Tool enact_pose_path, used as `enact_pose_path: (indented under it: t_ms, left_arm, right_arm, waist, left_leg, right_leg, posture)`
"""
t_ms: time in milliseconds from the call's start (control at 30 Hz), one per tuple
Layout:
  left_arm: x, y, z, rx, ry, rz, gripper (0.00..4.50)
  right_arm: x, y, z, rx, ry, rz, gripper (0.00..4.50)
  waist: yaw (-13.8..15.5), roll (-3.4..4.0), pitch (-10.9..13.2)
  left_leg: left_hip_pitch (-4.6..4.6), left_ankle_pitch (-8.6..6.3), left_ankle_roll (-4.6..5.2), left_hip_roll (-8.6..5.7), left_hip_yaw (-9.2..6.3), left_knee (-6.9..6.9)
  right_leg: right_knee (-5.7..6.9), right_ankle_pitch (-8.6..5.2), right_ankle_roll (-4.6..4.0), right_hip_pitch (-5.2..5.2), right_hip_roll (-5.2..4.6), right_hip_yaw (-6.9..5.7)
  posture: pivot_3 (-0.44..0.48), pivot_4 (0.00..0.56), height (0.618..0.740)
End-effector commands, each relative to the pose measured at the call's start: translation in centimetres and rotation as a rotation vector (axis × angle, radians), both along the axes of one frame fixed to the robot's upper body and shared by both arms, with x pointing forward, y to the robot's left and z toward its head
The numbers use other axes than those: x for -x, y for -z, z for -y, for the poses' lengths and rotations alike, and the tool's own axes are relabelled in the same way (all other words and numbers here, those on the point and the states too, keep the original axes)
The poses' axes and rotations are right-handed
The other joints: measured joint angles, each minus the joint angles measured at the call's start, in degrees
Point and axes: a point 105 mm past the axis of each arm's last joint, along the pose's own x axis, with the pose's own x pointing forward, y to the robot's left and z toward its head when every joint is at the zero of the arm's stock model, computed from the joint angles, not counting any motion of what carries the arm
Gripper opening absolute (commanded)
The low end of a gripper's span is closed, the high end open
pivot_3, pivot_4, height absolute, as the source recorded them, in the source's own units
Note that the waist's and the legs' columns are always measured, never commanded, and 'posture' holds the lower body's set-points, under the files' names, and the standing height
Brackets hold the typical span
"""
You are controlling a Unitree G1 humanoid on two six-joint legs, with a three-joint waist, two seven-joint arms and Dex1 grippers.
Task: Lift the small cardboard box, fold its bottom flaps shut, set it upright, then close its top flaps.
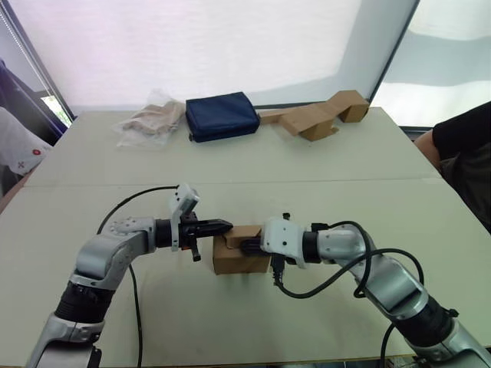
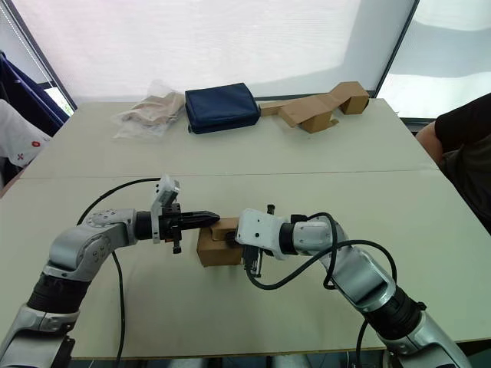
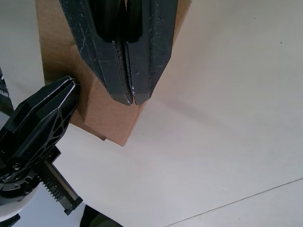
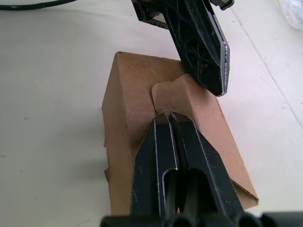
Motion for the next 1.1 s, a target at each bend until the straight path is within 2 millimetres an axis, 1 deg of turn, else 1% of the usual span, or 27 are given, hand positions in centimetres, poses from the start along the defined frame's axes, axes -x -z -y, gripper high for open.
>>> enact_pose_path:
  t_ms: [33, 233, 467, 767, 967, 1100]
  left_arm:
    - [0.2, -0.8, 0.2, 0.019, 0.011, 0.030, 0.01]
    - [0.1, -0.8, 0.2, 0.014, 0.001, 0.033, 0.01]
    - [-0.1, -0.9, 0.1, 0.022, -0.009, 0.035, 0.01]
    - [0.0, -1.1, 0.3, 0.031, -0.011, 0.032, 0.01]
    - [0.2, -1.0, 0.5, 0.031, -0.006, 0.028, 0.01]
    - [0.4, -0.7, 0.6, 0.017, 0.008, 0.026, 0.01]
  right_arm:
    - [-0.3, -0.4, 0.2, 0.004, 0.010, 0.027, 0.00]
    - [0.8, -1.6, -0.4, -0.085, -0.040, -0.027, 0.00]
    - [1.2, -1.5, -0.7, -0.086, -0.058, -0.043, 0.00]
    - [0.0, -0.2, -0.3, 0.014, -0.039, 0.021, 0.00]
    - [-0.7, -0.1, -0.1, 0.041, -0.025, 0.067, 0.00]
    - [-0.7, 0.0, -0.1, 0.042, -0.026, 0.069, 0.00]
  waist:
    - [0.0, 0.00, 0.0]
    - [0.0, 0.00, 0.0]
    - [0.0, 0.00, 0.0]
    - [0.0, 0.00, 0.0]
    - [0.0, 0.00, 0.0]
    - [0.0, 0.00, 0.0]
  left_leg:
    - [0.00, 0.00, 0.00, 0.00, 0.00, 0.00]
    - [0.00, 0.00, 0.00, 0.00, 0.00, 0.00]
    - [0.00, 0.00, 0.00, 0.00, 0.00, 0.00]
    - [0.00, 0.00, 0.00, 0.00, 0.00, 0.00]
    - [0.00, 0.00, 0.00, 0.00, 0.00, 0.00]
    - [0.00, 0.00, 0.00, 0.00, 0.00, 0.00]
  right_leg:
    - [0.00, 0.00, 0.00, 0.00, 0.00, 0.00]
    - [0.01, 0.00, 0.00, 0.00, 0.00, 0.00]
    - [0.00, 0.00, 0.00, 0.00, -0.01, 0.00]
    - [0.00, 0.00, 0.00, 0.00, 0.00, 0.00]
    - [0.00, 0.00, 0.00, 0.00, 0.00, 0.00]
    - [0.00, 0.00, 0.00, 0.00, 0.00, 0.00]
  posture:
    - [0.000, 0.150, 0.740]
    - [0.000, 0.150, 0.740]
    - [0.000, 0.150, 0.740]
    - [0.000, 0.150, 0.740]
    - [0.000, 0.150, 0.740]
    - [0.000, 0.150, 0.740]
